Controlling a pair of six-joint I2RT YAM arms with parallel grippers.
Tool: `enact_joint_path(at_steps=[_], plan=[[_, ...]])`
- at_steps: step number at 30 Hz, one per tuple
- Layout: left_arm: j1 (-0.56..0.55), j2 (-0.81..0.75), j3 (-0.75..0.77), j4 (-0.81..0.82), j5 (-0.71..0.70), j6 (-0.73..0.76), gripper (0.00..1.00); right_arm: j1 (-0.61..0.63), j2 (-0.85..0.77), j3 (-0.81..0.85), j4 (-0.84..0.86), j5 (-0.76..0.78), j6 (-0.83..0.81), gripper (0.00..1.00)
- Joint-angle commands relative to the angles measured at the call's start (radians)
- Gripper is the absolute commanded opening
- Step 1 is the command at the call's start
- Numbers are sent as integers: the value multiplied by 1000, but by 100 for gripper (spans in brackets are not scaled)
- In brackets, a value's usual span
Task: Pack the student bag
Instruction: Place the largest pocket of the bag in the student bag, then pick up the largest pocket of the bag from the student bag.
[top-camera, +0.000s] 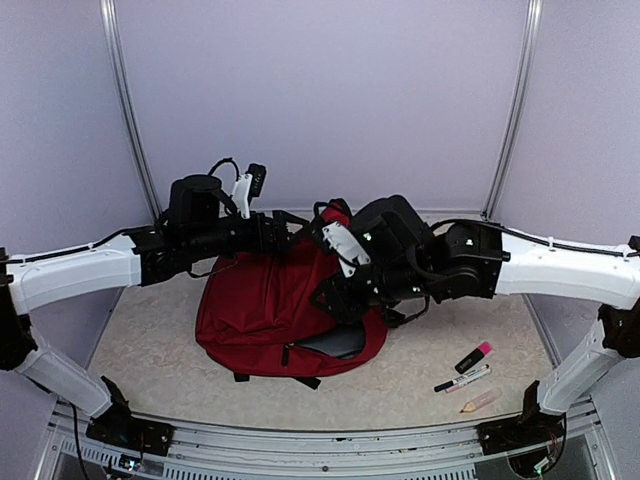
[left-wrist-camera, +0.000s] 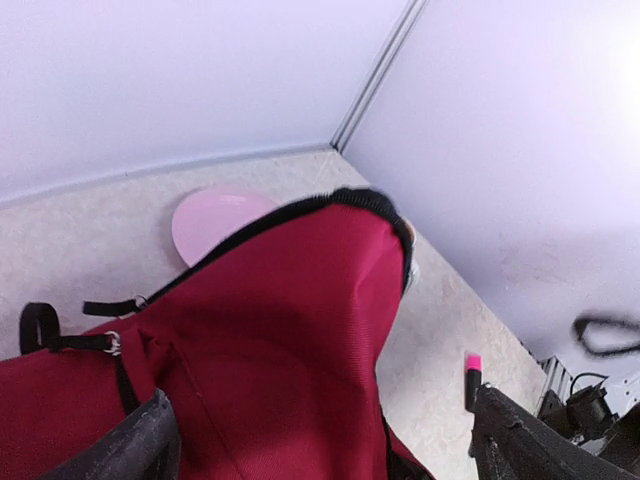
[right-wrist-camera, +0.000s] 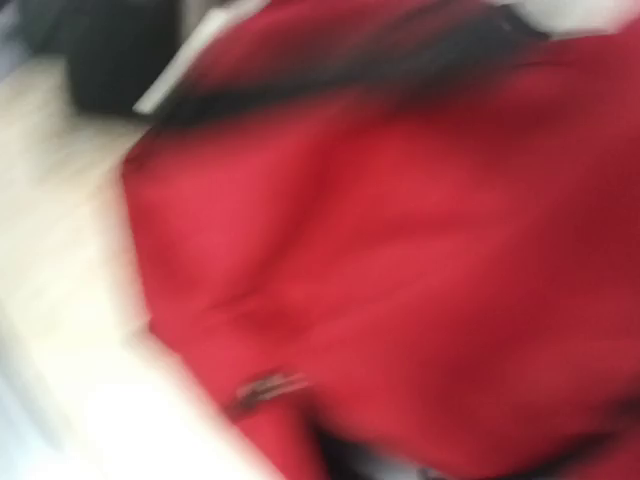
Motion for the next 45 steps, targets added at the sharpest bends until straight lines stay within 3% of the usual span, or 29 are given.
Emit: enact_joint_path(at_steps=[1, 7, 13, 17, 23, 33, 38, 41, 43, 45], plan=[[-5, -199, -66, -65, -110, 33, 99, 106, 60, -90, 126, -162, 74, 45], [-8, -351, -321, -104, -220, -98, 99, 137, 292, -30, 119, -190, 202, 44], [7, -372, -491, -83, -236, -213, 99, 118, 464, 96, 97, -73, 262, 45], [77, -372, -585, -14, -177, -302, 99, 72, 497, 62, 132, -42, 328, 45], [110, -357, -627, -4, -173, -325, 99, 50, 506, 33, 143, 48, 363, 44], [147, -324, -734, 79, -139, -362, 99, 36, 594, 106, 175, -6, 316, 41], [142, -295, -752, 146, -102, -361, 97, 28, 640, 152, 153, -4, 298, 32], [136, -303, -762, 175, -84, -355, 86, 13, 628, 128, 164, -11, 301, 12], [137, -314, -768, 180, -77, -351, 65, 1, 599, 91, 187, -10, 303, 0], [138, -327, -773, 180, -76, -348, 36, -10, 565, 56, 193, -6, 301, 0]])
